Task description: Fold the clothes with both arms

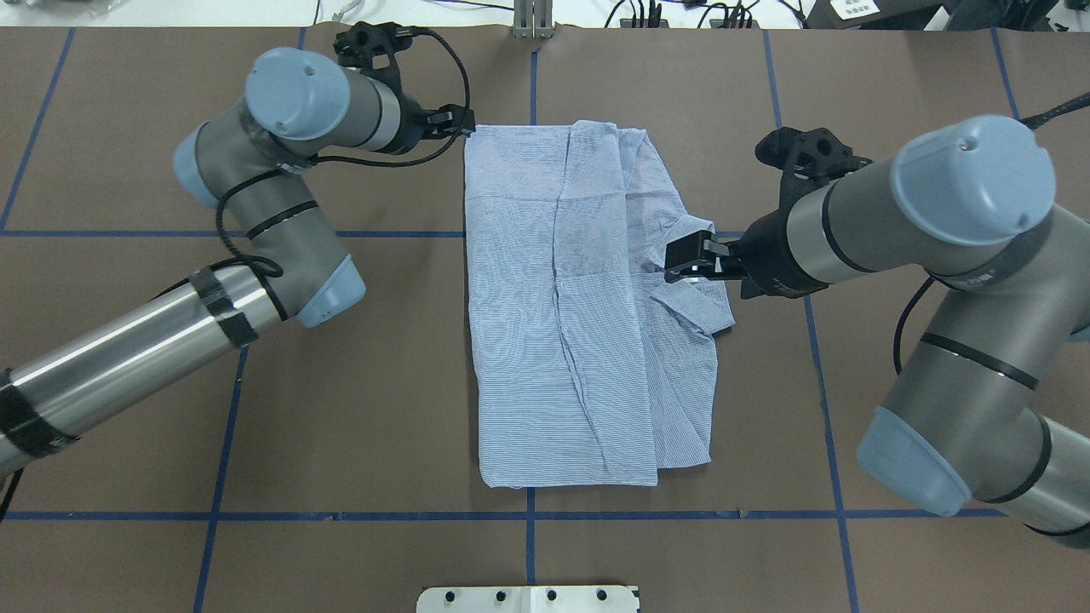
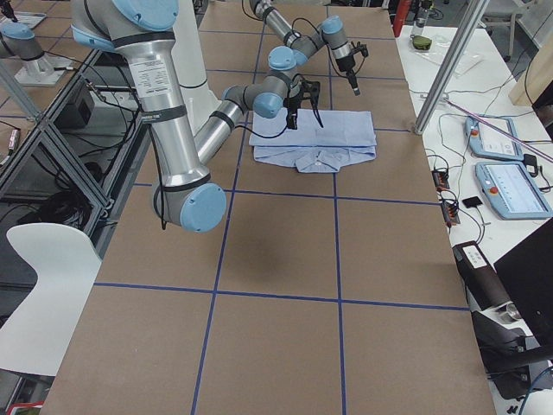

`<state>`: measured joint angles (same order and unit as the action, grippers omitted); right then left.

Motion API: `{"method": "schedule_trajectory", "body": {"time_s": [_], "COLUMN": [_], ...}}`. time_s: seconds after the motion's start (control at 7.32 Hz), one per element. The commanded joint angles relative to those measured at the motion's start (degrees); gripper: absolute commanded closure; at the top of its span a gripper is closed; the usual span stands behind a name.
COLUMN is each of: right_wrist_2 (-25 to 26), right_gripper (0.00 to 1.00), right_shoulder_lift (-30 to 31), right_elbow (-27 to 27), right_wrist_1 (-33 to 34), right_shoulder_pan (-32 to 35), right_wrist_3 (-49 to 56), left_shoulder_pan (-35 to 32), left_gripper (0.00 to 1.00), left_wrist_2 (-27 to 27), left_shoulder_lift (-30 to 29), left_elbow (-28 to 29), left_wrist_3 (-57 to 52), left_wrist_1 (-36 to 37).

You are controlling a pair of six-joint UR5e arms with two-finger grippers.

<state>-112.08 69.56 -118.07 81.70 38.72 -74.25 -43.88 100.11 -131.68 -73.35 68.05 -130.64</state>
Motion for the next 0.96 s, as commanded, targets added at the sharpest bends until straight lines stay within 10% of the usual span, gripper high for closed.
{"method": "schedule_trajectory", "body": {"time_s": [0.0, 0.27, 0.82], "right_wrist_2": [7.0, 13.6, 19.0], "right_gripper": [0.00, 0.00, 0.00], "right_shoulder_lift": [-9.6, -10.3, -21.6], "right_elbow": [4.0, 6.4, 23.6], "right_wrist_1": [12.1, 12.3, 12.3], "right_shoulder_pan": [-3.2, -9.2, -11.1], "right_wrist_3": [4.5, 5.9, 11.9], "left_shoulder_pan": [-0.8, -0.9, -0.9], "left_gripper": [0.00, 0.00, 0.00], "left_wrist_2": [0.6, 3.2, 3.2], "left_shoulder_lift": [10.7, 16.2, 16.4], "left_elbow": [-13.7, -22.6, -22.8], "left_wrist_3": [-5.4, -5.7, -5.7], "left_wrist_1": [4.1, 8.2, 8.7]}}
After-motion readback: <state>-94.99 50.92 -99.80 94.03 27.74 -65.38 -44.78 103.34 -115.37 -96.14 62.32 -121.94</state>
